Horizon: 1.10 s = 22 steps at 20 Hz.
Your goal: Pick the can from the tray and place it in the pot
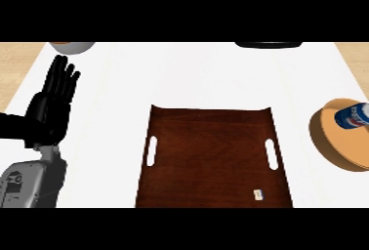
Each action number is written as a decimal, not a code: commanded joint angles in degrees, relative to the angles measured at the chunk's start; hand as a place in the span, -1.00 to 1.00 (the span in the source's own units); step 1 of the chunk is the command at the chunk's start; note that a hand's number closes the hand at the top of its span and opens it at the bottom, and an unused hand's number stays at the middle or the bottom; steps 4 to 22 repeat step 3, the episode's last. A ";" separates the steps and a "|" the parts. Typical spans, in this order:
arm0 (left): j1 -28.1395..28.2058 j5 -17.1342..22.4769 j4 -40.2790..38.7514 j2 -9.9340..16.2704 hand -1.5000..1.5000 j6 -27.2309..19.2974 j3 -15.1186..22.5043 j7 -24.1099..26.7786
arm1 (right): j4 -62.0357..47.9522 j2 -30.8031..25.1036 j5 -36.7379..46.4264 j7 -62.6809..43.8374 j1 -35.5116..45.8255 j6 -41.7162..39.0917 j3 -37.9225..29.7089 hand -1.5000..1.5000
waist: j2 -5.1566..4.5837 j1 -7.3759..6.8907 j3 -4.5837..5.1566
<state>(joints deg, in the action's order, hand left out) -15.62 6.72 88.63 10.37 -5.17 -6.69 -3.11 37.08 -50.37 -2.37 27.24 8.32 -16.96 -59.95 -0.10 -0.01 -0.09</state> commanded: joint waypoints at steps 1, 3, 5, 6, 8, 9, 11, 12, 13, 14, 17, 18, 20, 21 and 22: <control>-1.82 -1.88 1.21 -1.35 0.00 -2.54 1.57 -2.59 | -9.16 -4.56 -1.03 6.87 -3.29 -3.44 -1.63 -1.00 | 0.03 0.13 -0.06; -1.16 1.09 -2.07 0.30 0.00 1.34 -1.34 2.16 | -14.09 -7.71 -0.46 7.79 -1.87 -2.59 -1.03 -1.00 | -0.10 -0.12 -0.07; -1.16 1.09 -2.07 0.30 0.00 1.34 -1.34 2.16 | -14.09 -7.71 -0.46 7.79 -1.87 -2.59 -1.03 -1.00 | -0.10 -0.12 -0.07; -1.16 1.09 -2.07 0.30 0.00 1.34 -1.34 2.16 | -14.09 -7.71 -0.46 7.79 -1.87 -2.59 -1.03 -1.00 | -0.10 -0.12 -0.07; -1.16 1.09 -2.07 0.30 0.00 1.34 -1.34 2.16 | -14.09 -7.71 -0.46 7.79 -1.87 -2.59 -1.03 -1.00 | -0.10 -0.12 -0.07; -1.16 1.09 -2.07 0.30 0.00 1.34 -1.34 2.16 | -14.09 -7.71 -0.46 7.79 -1.87 -2.59 -1.03 -1.00 | -0.10 -0.12 -0.07; -1.16 1.09 -2.07 0.30 0.00 1.34 -1.34 2.16 | -14.09 -7.71 -0.46 7.79 -1.87 -2.59 -1.03 -1.00 | -0.10 -0.12 -0.07; -1.16 1.09 -2.07 0.30 0.00 1.34 -1.34 2.16 | -14.09 -7.71 -0.46 7.79 -1.87 -2.59 -1.03 -1.00 | -0.10 -0.12 -0.07; -1.16 1.09 -2.07 0.30 0.00 1.34 -1.34 2.16 | -14.09 -7.71 -0.46 7.79 -1.87 -2.59 -1.03 -1.00 | -0.10 -0.12 -0.07; -1.16 1.09 -2.07 0.30 0.00 1.34 -1.34 2.16 | -14.09 -7.71 -0.46 7.79 -1.87 -2.59 -1.03 -1.00 | -0.10 -0.12 -0.07; -1.16 1.09 -2.07 0.30 0.00 1.34 -1.34 2.16 | -14.09 -7.71 -0.46 7.79 -1.87 -2.59 -1.03 -1.00 | -0.10 -0.12 -0.07; -1.16 1.09 -2.07 0.30 0.00 1.34 -1.34 2.16 | -14.09 -7.71 -0.46 7.79 -1.87 -2.59 -1.03 -1.00 | -0.10 -0.12 -0.07; -1.16 1.09 -2.07 0.30 0.00 1.34 -1.34 2.16 | -14.09 -7.71 -0.46 7.79 -1.87 -2.59 -1.03 -1.00 | -0.10 -0.12 -0.07; -1.16 1.09 -2.07 0.30 0.00 1.34 -1.34 2.16 | -14.09 -7.71 -0.46 7.79 -1.87 -2.59 -1.03 -1.00 | -0.10 -0.12 -0.07; -1.16 1.09 -2.07 0.30 0.00 1.34 -1.34 2.16 | -14.09 -7.71 -0.46 7.79 -1.87 -2.59 -1.03 -1.00 | -0.10 -0.12 -0.07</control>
